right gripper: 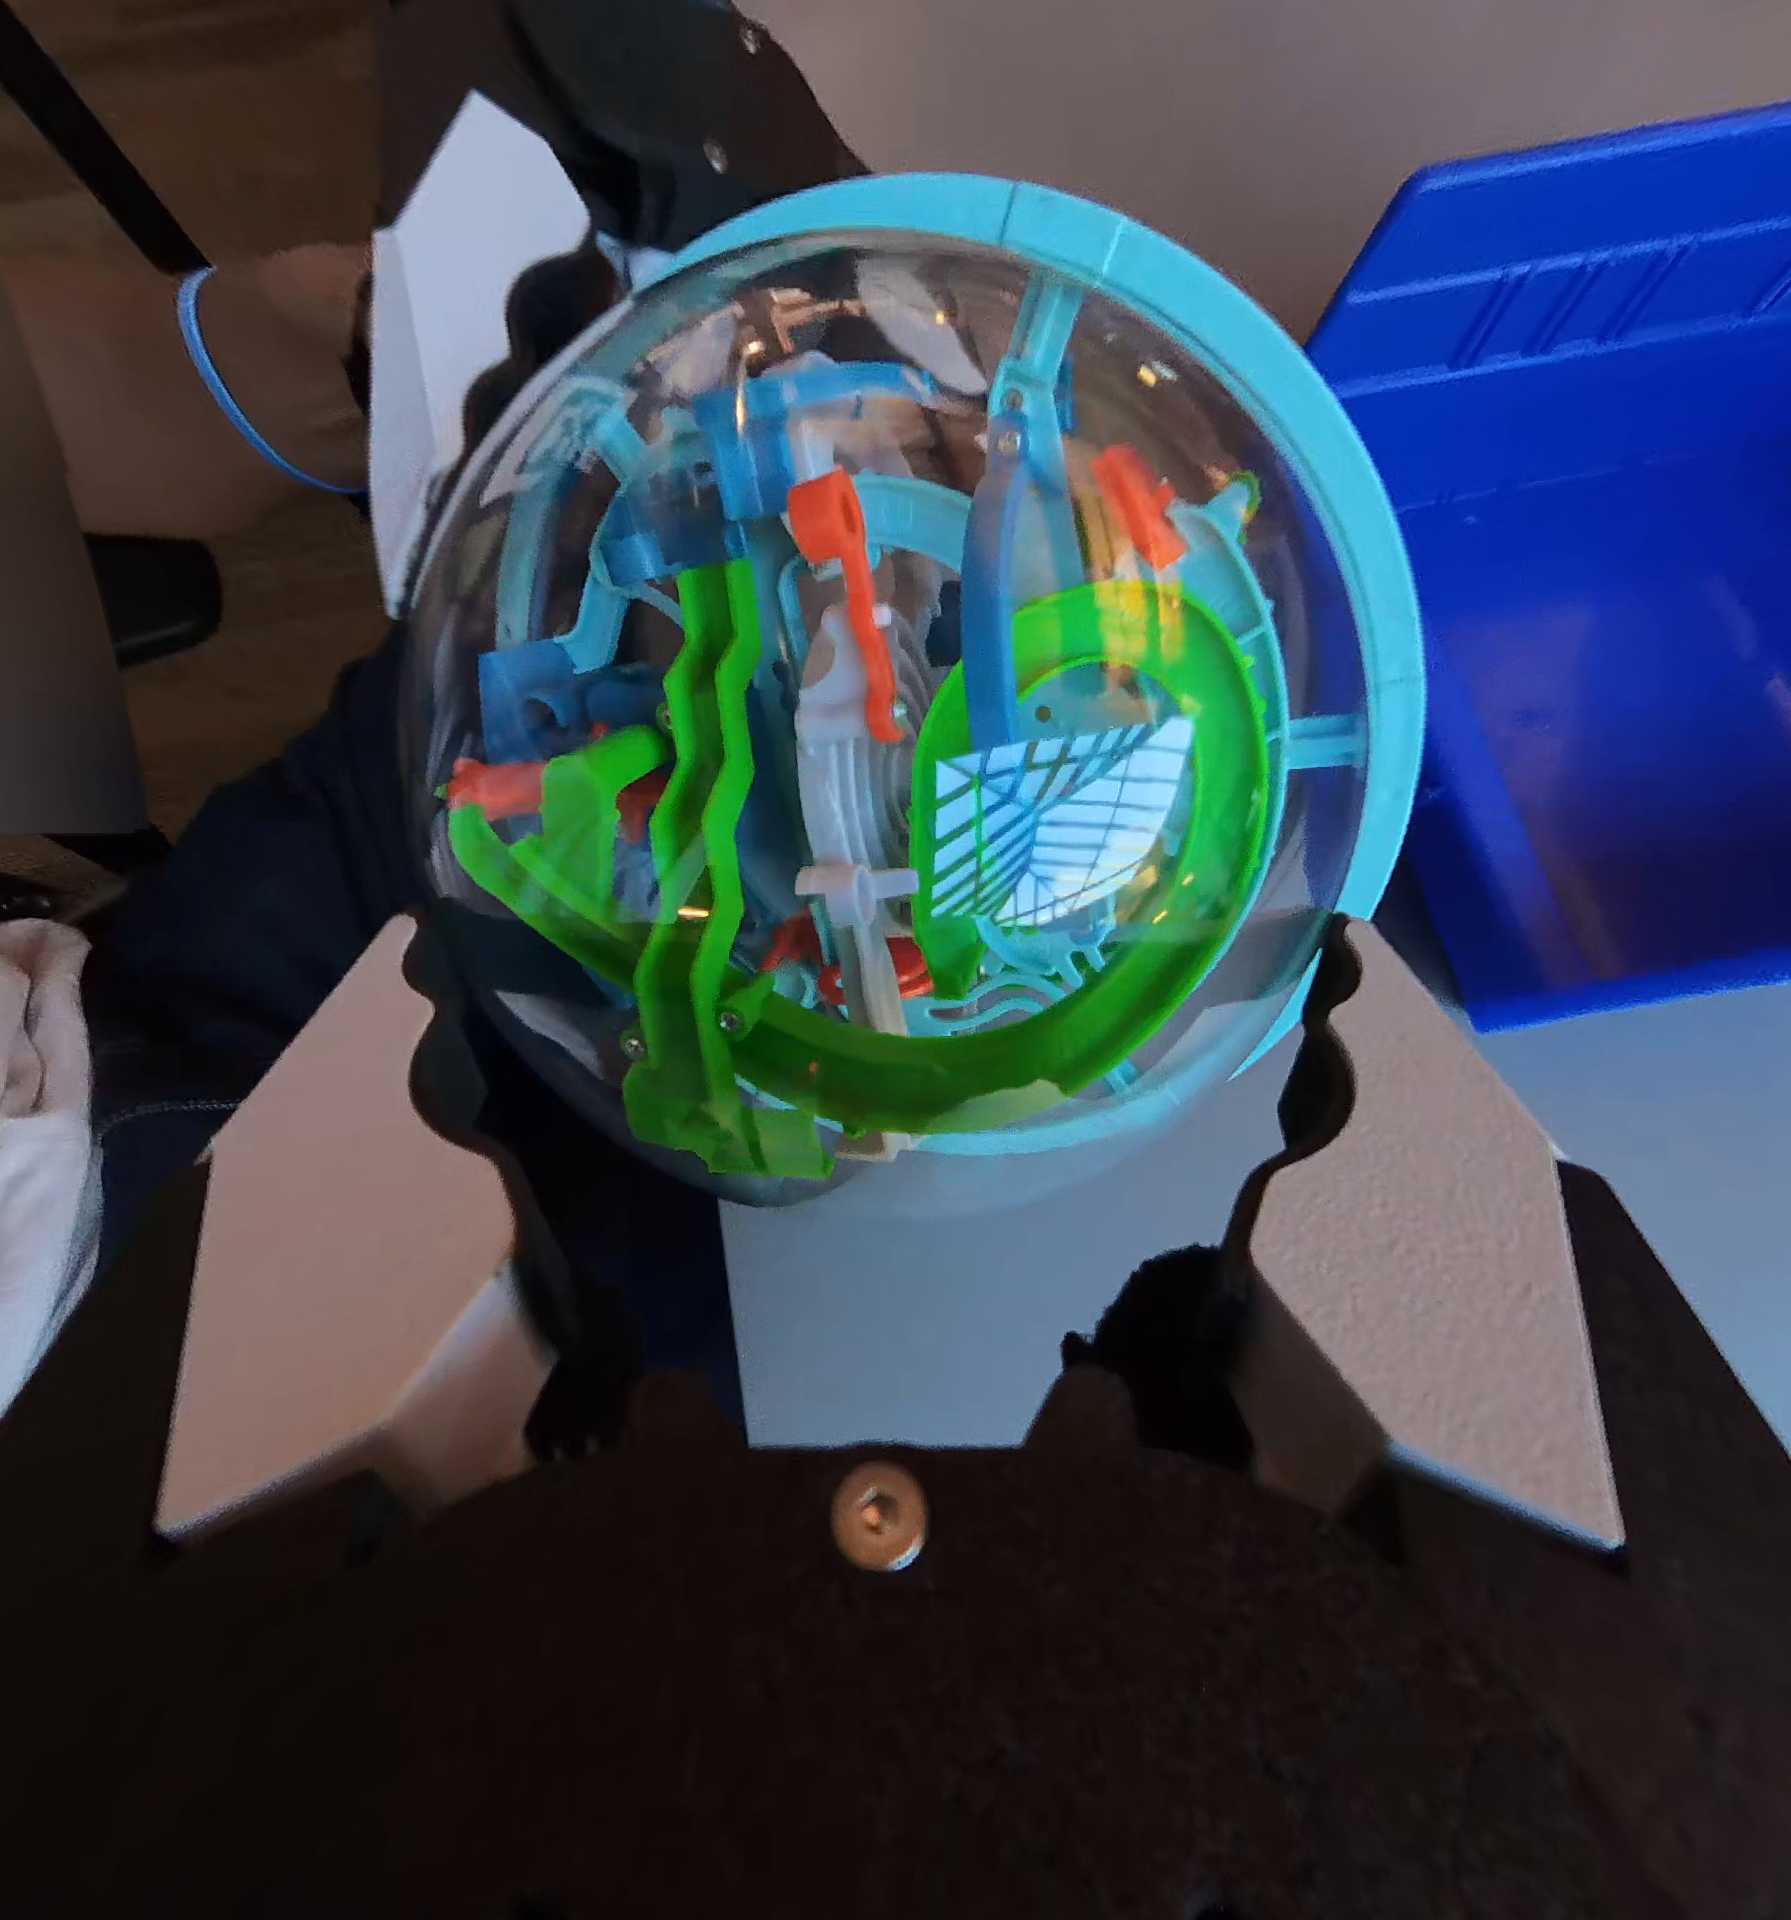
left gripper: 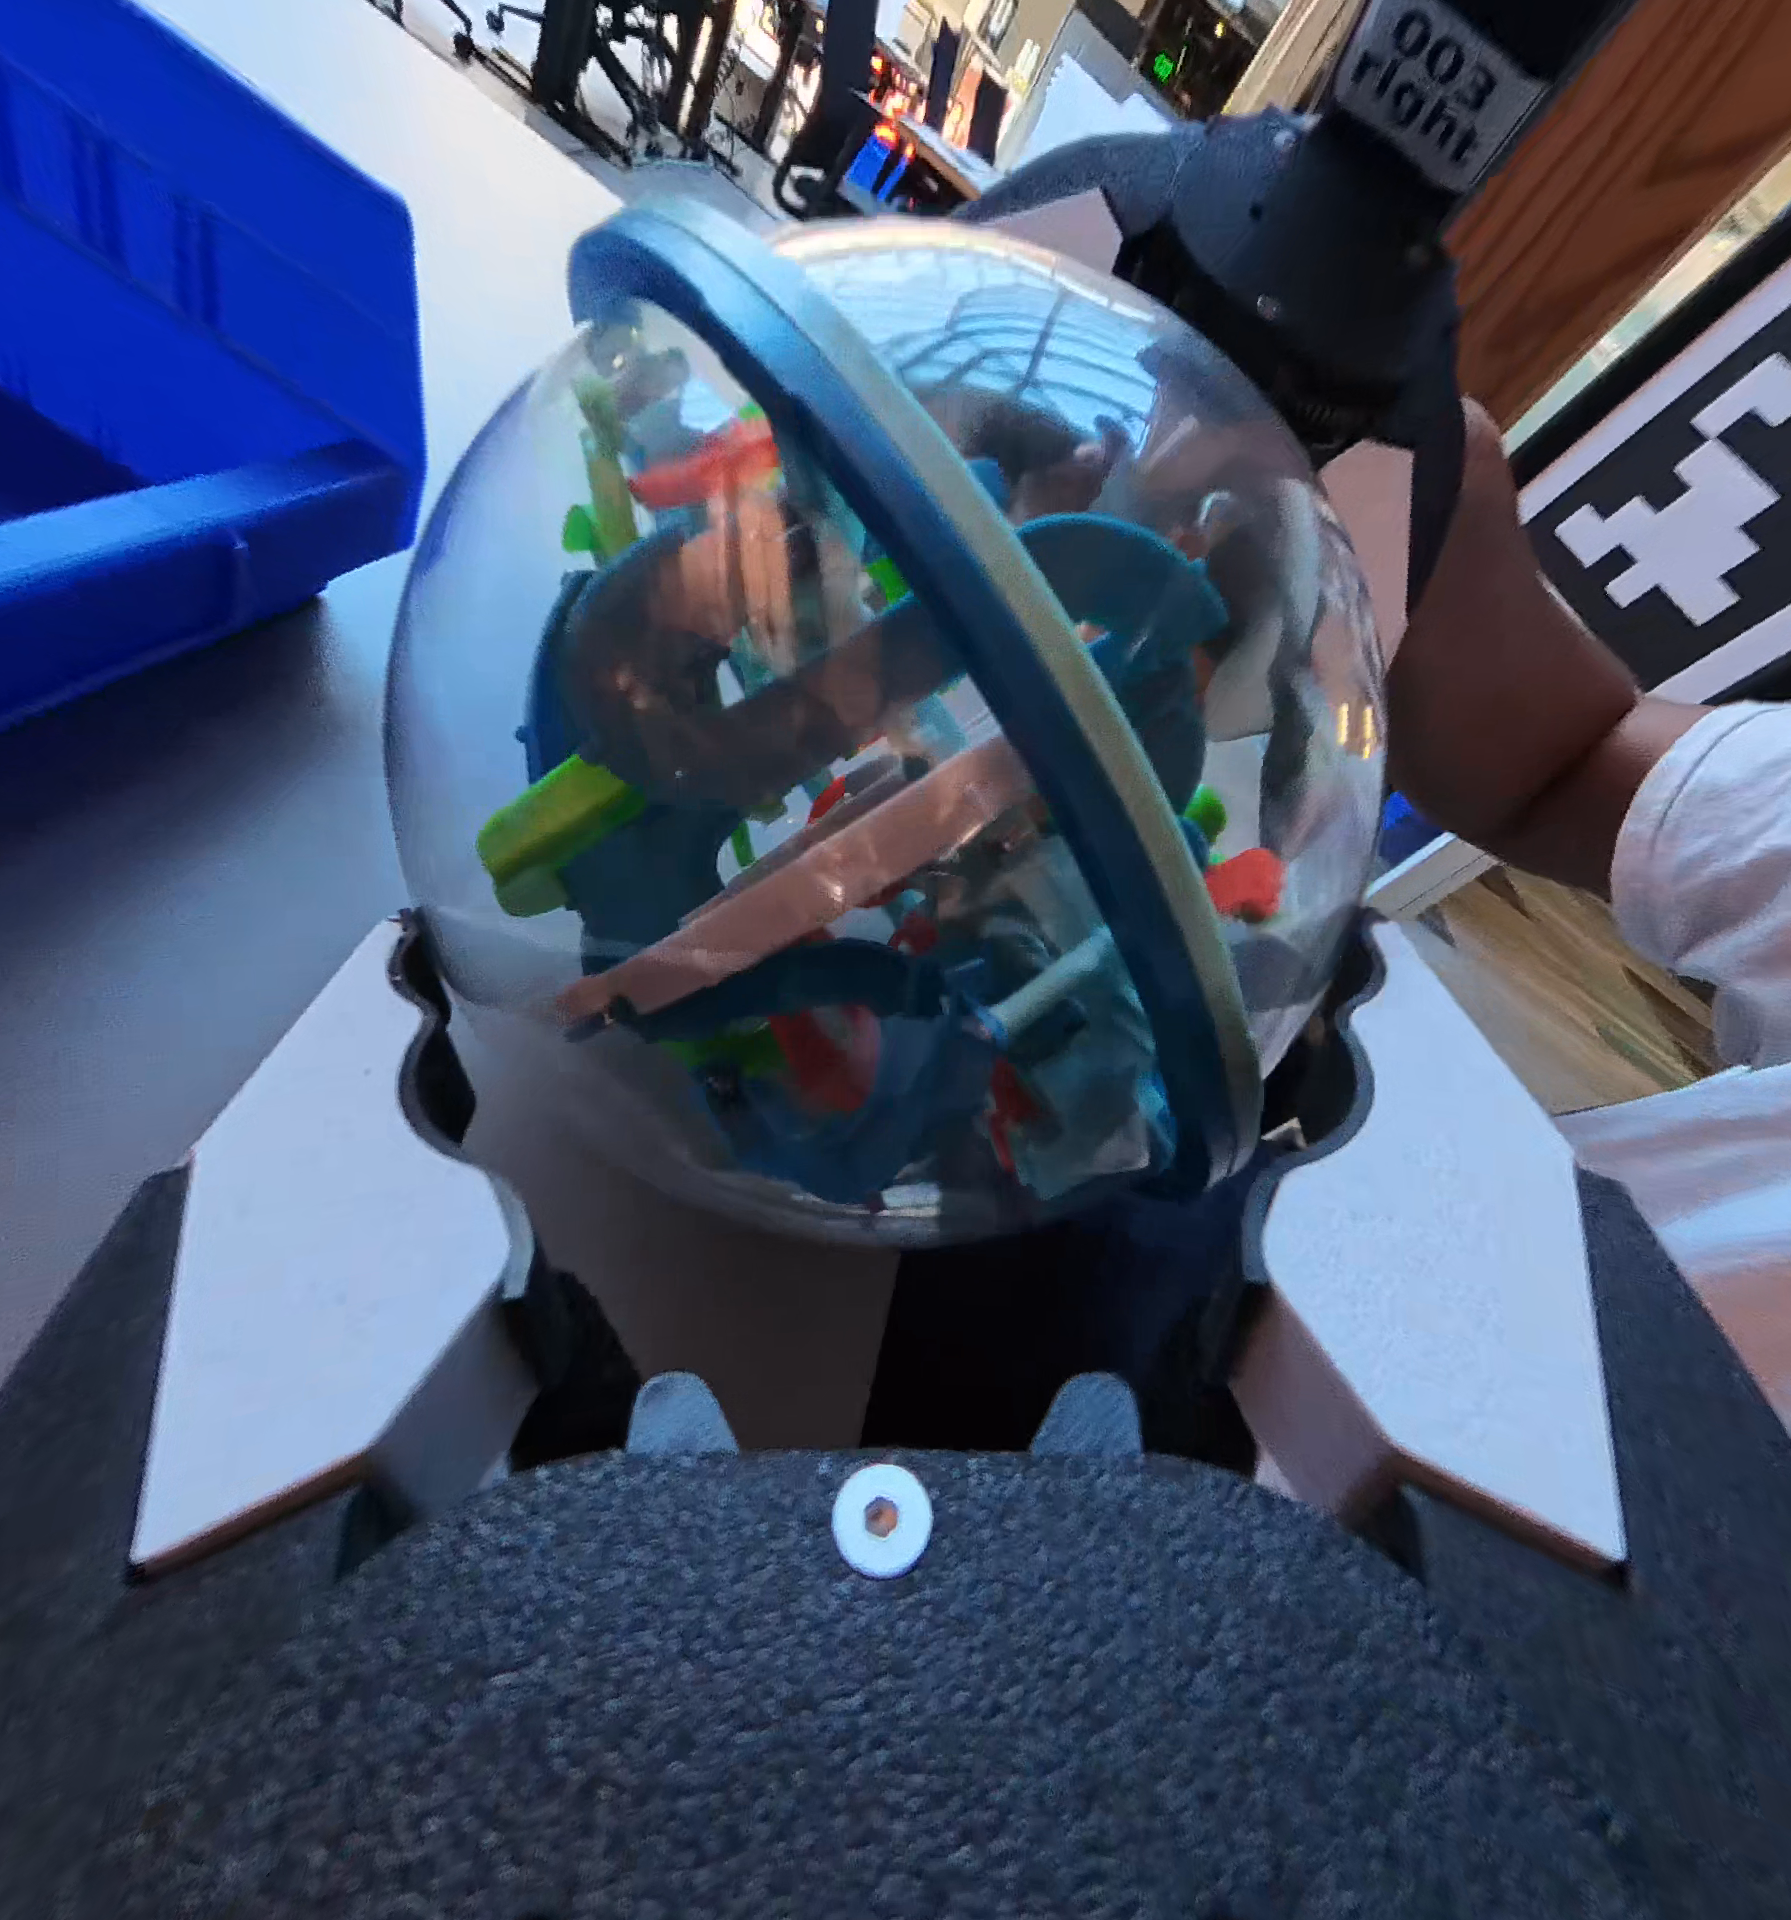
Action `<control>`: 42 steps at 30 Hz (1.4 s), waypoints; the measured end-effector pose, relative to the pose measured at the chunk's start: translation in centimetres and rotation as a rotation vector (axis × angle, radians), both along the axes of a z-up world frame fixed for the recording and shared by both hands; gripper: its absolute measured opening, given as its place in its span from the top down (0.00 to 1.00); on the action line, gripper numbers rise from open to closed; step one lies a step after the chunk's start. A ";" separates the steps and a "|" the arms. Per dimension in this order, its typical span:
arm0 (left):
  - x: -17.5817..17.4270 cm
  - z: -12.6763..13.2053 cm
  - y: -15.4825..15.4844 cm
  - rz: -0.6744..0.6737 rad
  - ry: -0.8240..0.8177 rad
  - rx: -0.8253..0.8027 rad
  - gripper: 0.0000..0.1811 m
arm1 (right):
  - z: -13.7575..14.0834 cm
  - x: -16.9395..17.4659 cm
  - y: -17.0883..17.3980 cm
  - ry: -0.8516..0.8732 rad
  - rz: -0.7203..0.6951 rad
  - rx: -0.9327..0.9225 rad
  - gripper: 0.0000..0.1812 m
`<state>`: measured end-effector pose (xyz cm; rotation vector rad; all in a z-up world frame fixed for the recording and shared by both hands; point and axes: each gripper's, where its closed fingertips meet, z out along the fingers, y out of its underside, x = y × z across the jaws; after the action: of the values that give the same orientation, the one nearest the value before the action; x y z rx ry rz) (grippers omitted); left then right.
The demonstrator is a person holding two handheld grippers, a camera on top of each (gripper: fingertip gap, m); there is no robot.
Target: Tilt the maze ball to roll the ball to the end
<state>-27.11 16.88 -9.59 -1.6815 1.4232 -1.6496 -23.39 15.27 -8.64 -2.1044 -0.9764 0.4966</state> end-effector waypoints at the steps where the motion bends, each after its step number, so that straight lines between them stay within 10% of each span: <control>1: -0.1 0.0 0.1 0.003 -0.005 -0.010 0.12 | 0.1 -0.1 0.1 0.007 0.006 0.000 0.15; 20: -1.4 -0.9 -0.3 0.140 -0.007 -0.087 0.13 | 1.7 -1.6 1.8 0.316 -0.299 -0.088 0.16; 42: -2.3 0.3 1.1 0.018 -0.033 0.037 0.13 | 1.7 -3.1 2.3 0.227 0.024 -0.041 0.15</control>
<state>-29.38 18.02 -9.30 -1.6343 1.4112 -1.6238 -26.49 17.57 -6.97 -2.0211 -0.8673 0.7553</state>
